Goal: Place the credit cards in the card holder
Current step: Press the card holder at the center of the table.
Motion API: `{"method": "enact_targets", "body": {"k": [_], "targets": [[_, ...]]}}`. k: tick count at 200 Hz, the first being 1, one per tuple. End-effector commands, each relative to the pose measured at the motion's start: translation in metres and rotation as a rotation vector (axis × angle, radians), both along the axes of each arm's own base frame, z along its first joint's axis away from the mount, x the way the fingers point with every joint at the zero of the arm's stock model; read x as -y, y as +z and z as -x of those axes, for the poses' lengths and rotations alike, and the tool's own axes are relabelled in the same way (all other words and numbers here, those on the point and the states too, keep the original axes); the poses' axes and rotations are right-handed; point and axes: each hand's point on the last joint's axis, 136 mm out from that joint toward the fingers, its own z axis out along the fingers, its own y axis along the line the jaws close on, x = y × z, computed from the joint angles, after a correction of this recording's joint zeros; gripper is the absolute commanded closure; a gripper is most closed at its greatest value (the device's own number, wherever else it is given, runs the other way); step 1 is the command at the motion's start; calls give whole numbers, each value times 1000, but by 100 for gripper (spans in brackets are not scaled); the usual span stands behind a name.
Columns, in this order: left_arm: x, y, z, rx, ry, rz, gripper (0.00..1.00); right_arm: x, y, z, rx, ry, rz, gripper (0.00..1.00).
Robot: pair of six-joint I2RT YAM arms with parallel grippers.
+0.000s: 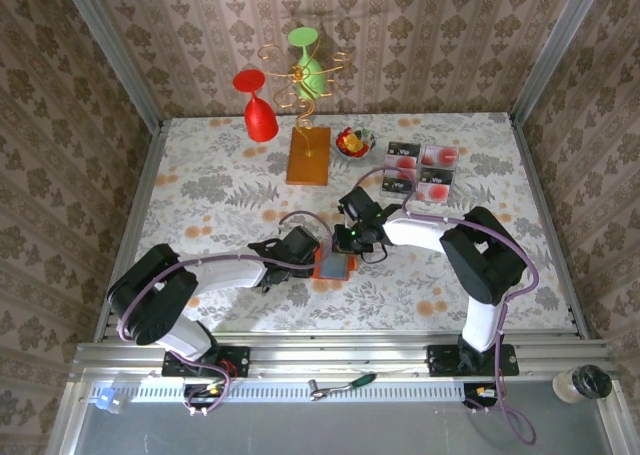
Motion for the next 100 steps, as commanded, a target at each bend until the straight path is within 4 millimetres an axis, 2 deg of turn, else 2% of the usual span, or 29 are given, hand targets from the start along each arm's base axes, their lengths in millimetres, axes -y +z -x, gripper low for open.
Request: {"method": "enact_targets", "body": {"k": [1,57,100], "targets": [[7,5,0,-3,-19,26,29,8,3,5,19,22,41,86],[7,7,-1,11,-8,25,29,11,31,6,70,15,25,85],[6,11,-1,21,1,22,29,4,42,19,90,12,5,86]]}}
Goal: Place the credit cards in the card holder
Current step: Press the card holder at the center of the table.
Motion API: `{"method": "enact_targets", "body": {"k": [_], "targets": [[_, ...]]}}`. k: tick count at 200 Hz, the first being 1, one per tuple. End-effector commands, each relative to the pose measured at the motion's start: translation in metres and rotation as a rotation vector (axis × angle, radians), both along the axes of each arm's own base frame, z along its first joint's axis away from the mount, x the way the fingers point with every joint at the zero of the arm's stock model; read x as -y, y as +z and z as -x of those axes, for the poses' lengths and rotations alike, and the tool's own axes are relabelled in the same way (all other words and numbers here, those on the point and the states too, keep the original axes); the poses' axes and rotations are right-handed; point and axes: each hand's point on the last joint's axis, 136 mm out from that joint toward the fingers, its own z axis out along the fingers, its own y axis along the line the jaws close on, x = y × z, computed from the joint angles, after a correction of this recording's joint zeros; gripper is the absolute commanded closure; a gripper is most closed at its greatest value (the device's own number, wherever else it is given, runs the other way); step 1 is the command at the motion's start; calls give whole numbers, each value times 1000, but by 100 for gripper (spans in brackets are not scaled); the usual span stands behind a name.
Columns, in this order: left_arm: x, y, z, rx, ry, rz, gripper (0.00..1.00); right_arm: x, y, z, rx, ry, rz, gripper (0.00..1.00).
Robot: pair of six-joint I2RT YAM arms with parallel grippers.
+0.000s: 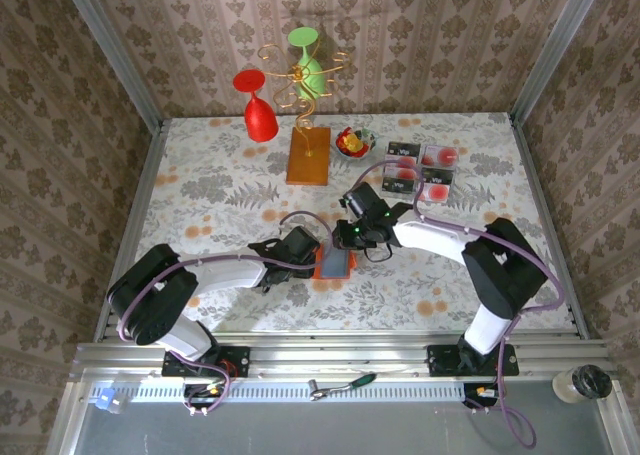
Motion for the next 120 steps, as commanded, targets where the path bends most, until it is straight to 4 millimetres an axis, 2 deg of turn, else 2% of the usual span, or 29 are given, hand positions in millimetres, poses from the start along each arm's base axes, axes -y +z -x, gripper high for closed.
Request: {"method": "enact_targets", "body": {"k": [1,24,69,120], "targets": [[5,11,-2,26,5,15,29,2,-2,15,-9,-7,28,85],[4,14,-3,33,14,19,29,0,-11,19,-20,-17,32,86],[5,23,-4,42,18,22,29,17,-34,10,-20,-50,117,86],[9,37,-6,55,5,18,29,27,-44,1,-41,-54,118,87]]}}
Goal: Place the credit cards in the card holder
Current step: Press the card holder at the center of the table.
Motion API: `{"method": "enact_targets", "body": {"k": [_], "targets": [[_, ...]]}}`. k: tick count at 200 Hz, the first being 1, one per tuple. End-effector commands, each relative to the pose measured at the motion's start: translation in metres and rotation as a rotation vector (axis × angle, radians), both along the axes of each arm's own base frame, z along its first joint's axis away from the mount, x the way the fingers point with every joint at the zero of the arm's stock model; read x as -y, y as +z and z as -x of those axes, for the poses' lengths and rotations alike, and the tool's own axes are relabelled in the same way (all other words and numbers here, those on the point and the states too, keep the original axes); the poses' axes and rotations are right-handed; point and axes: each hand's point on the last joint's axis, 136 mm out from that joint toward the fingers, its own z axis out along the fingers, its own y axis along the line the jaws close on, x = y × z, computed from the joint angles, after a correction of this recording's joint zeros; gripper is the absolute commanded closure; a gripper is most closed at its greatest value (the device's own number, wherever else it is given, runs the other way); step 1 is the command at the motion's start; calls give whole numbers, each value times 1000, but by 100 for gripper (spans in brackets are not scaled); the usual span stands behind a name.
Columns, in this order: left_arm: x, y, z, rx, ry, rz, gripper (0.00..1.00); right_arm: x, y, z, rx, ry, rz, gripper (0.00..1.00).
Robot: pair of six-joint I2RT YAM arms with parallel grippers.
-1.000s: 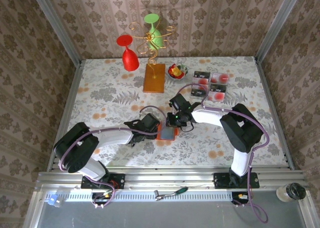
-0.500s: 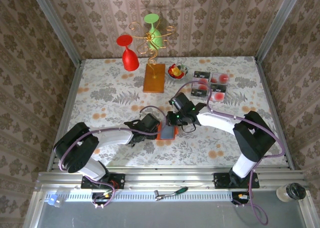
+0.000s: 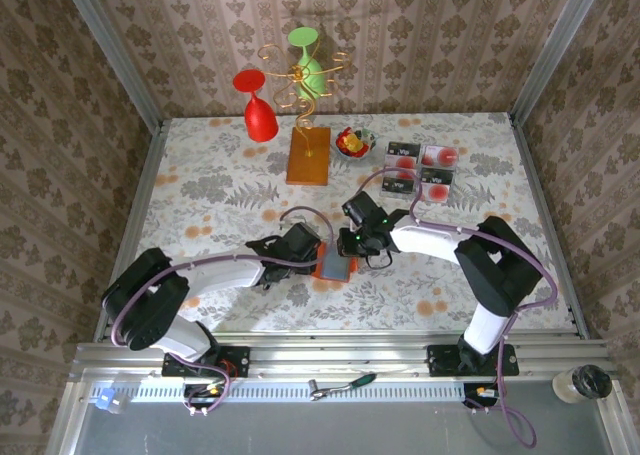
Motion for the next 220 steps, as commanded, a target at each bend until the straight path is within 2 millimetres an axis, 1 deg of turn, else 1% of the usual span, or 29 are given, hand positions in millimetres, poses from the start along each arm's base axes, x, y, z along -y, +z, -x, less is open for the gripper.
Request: {"method": "enact_targets", "body": {"k": [1,37,59,87,119,138,168,193,220], "targets": [[1,15,-2,19,5,-10,29,8,-11,-2,-4,5,35,87],[8,25,-6,33,-15,-13,29,6,-16,0,-19,18,30,87],[10,27,-8,37,-20,-18,29,5,-14,2,-21,16,17,87],[7,20,-7,29,-16,-37,30,2,-8,4,-23,22,-8,87],[-4,10,-1,21,14,-49,32,-7,3,4,-12,41,-33,87],[-9,5,2,15,30,-46,33,-10,6,4,-15,47,-42,87],[-16,-3,7,0,47,-48,33,-15,7,6,-17,58,-46,87],[-16,-3,7,0,48,-52,33,-20,7,5,-19,60,-57,87],[-17,-6,9,-7,53,-47,33,-20,6,4,-20,61,-55,87]]}}
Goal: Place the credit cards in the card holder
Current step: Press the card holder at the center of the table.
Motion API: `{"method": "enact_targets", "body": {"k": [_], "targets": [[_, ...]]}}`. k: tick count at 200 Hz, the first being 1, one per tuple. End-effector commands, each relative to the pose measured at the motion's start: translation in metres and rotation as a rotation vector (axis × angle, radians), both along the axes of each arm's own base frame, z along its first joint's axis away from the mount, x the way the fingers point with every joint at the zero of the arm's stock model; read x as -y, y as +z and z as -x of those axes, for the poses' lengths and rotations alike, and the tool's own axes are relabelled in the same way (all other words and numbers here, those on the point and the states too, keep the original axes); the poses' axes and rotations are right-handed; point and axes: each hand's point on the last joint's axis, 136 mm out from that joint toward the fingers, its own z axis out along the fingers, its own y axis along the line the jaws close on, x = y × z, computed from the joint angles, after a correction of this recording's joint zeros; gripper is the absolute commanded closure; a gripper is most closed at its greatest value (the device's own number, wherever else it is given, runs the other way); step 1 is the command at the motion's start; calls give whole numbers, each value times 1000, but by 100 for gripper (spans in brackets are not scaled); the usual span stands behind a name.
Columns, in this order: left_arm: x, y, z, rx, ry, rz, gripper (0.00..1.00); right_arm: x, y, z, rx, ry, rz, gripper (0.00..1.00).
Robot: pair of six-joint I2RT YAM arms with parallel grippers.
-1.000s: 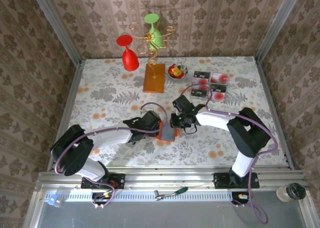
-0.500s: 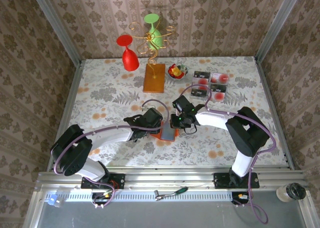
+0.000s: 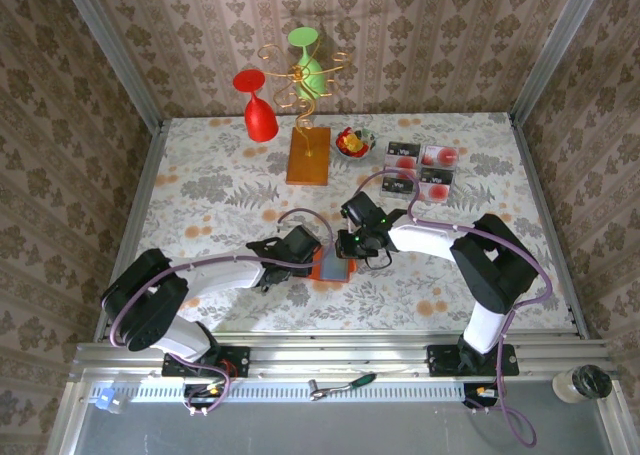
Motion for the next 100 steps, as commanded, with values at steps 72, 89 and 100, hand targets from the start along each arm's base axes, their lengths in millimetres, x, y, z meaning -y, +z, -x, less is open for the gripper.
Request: {"method": "enact_targets", "body": {"k": [72,89,100], "targets": [[11,20,-3,30,-10,44,30,-1,-2,2,-8,28,19,87],[13,30,-5,47,-15,52,29,-2,-7,2,-15,31,23,87],[15,37,-7,59,-21,58,29,-2,-10,3,-20,32,25,87]]}}
